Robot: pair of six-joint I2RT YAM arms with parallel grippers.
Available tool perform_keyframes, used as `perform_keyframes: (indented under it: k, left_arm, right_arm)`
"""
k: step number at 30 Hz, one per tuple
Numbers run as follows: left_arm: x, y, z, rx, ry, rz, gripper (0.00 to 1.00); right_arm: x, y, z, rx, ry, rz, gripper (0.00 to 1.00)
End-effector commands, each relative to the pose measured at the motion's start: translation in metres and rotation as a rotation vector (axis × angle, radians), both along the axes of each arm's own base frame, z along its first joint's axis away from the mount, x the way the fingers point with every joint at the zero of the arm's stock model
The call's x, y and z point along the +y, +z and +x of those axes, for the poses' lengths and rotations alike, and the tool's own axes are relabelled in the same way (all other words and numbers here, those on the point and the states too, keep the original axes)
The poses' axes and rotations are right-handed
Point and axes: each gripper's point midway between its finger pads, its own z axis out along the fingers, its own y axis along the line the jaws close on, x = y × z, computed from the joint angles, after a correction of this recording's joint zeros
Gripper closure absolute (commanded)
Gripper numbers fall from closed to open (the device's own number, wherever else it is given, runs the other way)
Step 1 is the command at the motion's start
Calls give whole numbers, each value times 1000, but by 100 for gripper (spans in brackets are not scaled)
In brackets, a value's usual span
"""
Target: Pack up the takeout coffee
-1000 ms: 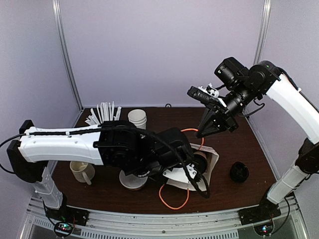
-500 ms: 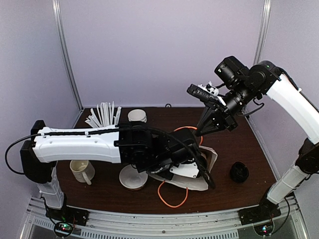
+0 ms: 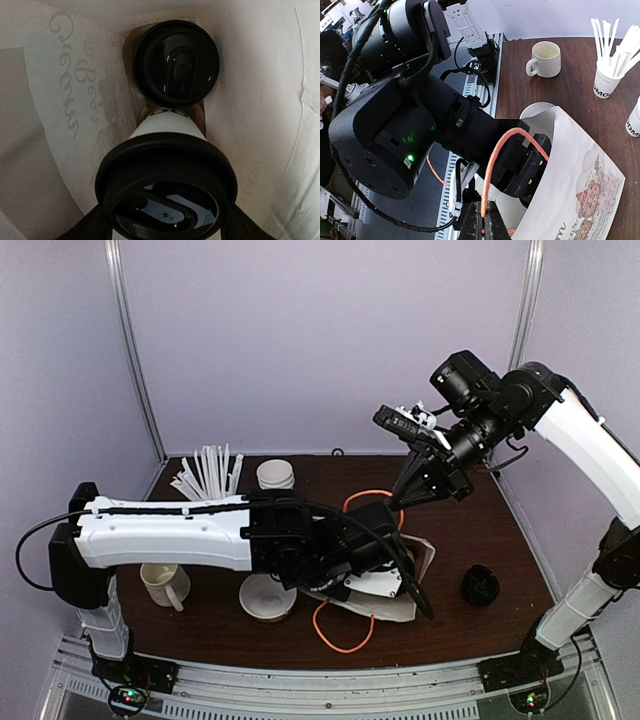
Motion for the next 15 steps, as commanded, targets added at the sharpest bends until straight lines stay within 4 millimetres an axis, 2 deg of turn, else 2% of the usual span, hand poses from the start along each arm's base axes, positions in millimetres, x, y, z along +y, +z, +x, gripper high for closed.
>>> perform_keyframes:
  k: [1,10,15]
  left_arm:
    - [-5,2,-8,8,-16,-32,45]
    - [3,-3,-8,14,7,-33,45]
    - [2,5,-2,-4,31,-71,45]
  right_arm:
    - [2,2,6,-37,-28,-1,100]
    - [3,6,11,-56,-49,1,100]
    - [1,4,16,-77,-74,-18,100]
